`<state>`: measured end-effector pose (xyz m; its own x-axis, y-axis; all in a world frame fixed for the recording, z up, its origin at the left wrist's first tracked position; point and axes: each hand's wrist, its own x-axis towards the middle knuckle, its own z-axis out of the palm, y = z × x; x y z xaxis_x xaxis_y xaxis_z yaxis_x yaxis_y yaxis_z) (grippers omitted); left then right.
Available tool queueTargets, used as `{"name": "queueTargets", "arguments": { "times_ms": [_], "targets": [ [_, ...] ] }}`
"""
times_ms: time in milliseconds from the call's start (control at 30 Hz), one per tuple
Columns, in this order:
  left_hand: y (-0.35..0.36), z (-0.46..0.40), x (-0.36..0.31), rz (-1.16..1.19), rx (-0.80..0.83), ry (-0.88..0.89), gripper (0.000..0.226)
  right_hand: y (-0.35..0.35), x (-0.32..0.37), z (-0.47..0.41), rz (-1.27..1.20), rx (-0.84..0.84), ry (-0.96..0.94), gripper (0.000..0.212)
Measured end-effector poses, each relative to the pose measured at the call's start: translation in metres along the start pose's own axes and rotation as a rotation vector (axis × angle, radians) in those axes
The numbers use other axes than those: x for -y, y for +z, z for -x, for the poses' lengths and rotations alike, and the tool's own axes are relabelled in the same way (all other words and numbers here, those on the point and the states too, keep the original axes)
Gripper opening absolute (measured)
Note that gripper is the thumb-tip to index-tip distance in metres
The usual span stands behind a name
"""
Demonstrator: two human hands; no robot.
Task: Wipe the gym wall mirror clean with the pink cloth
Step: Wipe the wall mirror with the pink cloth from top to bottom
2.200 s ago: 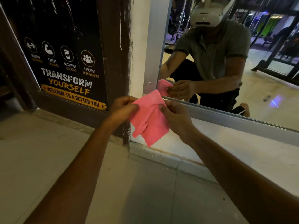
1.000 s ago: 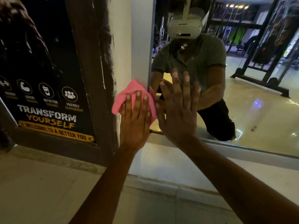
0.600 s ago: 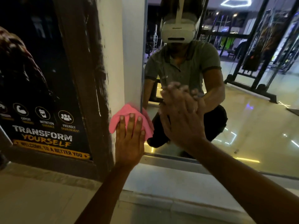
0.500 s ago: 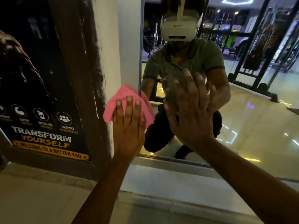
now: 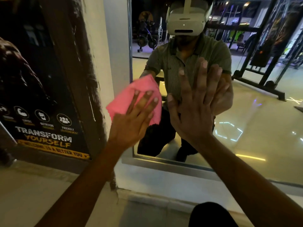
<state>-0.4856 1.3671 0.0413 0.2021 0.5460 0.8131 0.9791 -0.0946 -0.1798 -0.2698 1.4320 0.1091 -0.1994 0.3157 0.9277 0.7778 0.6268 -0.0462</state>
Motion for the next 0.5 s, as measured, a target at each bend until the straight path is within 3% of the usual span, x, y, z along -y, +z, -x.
{"name": "queueTargets", "arguments": {
  "times_ms": [67,133,200,267,300,400,433,500],
  "targets": [
    [-0.016,-0.038,0.004,0.028,-0.12,-0.105,0.059,-0.006,-0.004,-0.005,0.005,0.003,0.006,0.069],
    [-0.015,-0.046,-0.009,0.004,-0.096,-0.169,0.06,-0.012,-0.01,-0.007,-0.01,0.004,0.022,0.065],
    [0.003,-0.01,-0.028,0.013,0.059,0.036,0.056,-0.018,-0.017,-0.008,-0.017,0.009,0.032,0.062],
    [0.007,0.009,-0.021,-0.009,0.102,0.189,0.053,-0.022,-0.024,-0.008,0.007,0.021,0.02,0.061],
    [0.005,-0.001,-0.015,-0.027,0.063,0.16,0.055,-0.022,-0.028,-0.008,0.023,0.031,0.014,0.061],
    [-0.011,-0.049,-0.018,0.031,-0.103,-0.2,0.064,-0.021,-0.03,-0.009,0.043,0.052,0.013,0.062],
    [-0.005,-0.046,-0.025,0.034,-0.093,-0.187,0.065,-0.02,-0.029,-0.009,0.033,0.058,0.015,0.062],
    [0.015,-0.008,-0.033,0.003,-0.018,0.078,0.061,-0.019,-0.026,-0.009,0.009,0.059,0.026,0.061]
  ]
}}
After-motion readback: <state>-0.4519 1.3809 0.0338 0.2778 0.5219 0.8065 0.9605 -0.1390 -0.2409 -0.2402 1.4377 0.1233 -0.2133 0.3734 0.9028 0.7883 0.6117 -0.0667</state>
